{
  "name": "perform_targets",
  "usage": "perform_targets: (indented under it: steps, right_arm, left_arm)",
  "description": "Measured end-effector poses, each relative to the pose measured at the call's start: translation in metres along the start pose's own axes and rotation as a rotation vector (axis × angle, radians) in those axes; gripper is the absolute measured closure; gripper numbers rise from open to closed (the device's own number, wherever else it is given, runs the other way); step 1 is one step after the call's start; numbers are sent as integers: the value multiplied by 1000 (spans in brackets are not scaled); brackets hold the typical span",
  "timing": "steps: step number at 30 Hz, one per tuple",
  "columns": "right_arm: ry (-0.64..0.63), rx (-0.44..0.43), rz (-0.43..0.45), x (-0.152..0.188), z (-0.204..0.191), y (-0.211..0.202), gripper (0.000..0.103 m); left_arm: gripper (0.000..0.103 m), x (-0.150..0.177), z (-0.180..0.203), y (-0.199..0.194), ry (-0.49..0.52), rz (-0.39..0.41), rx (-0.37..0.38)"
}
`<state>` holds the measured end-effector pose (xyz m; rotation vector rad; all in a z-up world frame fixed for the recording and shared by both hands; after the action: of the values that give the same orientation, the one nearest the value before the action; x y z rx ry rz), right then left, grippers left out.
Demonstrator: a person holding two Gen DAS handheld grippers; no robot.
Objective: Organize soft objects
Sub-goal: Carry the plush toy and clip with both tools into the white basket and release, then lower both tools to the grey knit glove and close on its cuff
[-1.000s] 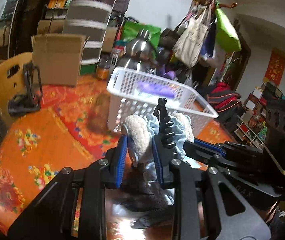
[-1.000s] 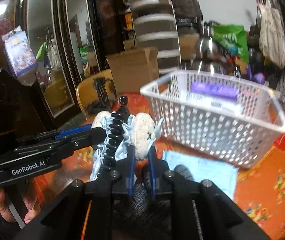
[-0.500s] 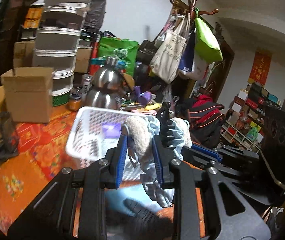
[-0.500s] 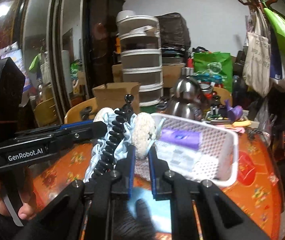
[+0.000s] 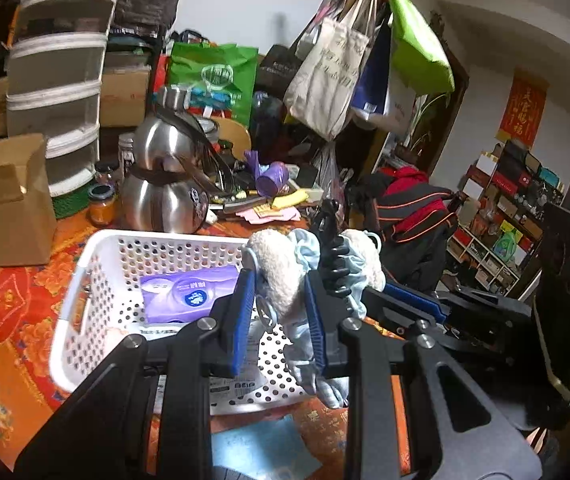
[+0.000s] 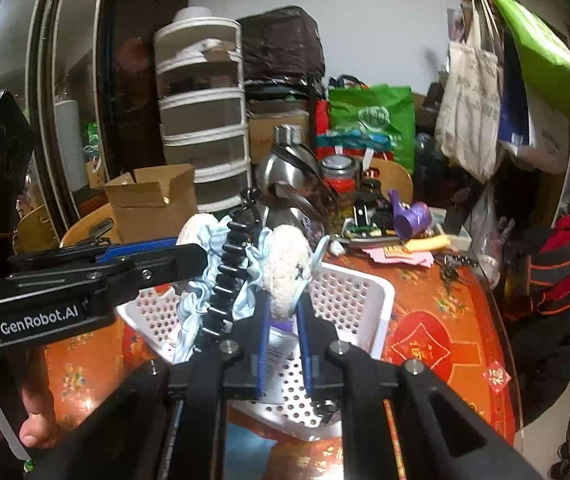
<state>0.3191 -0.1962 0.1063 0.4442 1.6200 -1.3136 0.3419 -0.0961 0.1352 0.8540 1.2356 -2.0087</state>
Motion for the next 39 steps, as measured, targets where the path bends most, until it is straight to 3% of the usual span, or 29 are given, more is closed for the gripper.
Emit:
perform_targets:
  steps: [9, 23, 25, 27, 28, 29, 30, 39]
  right_arm:
    - [16, 12, -54, 18, 17, 42, 92]
    - [38, -17, -97, 38, 24, 76, 89]
    - [59, -10, -80, 40, 27, 73, 77]
    - [70, -2, -59, 40, 29, 67, 44]
    - [64, 10, -45, 40, 30, 64, 25]
    - [51, 37, -33, 40, 30, 59, 23]
    - [44, 47, -25, 39, 30, 55, 23]
    - [77, 56, 7, 44, 25, 12, 22]
  left_arm:
    - [80, 10, -16, 66, -28, -79, -32]
    - [75, 30, -44, 105, -42, -131, -76]
    - [71, 31, -48, 103, -46, -122, -78]
    - [44, 29, -55, 96, -49, -100, -94]
    - [36, 27, -58, 92, -51, -91, -104]
    - [25, 26, -62, 87, -54, -81, -114]
    - [22, 25, -67, 81, -57, -62, -128]
    - [21, 36, -87, 11, -58, 13, -204]
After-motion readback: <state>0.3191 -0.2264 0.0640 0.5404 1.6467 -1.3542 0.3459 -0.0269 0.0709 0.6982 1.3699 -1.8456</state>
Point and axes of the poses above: each gripper's, at about its wrist camera, not at the fingertips, and y roughly the way its jaws point, z to its right, x to its underside, the point moved 5 cm from there along y, roughly the way its jaws point, and after that the axes turned 5 degrees about -y, right-handed, at the moved point
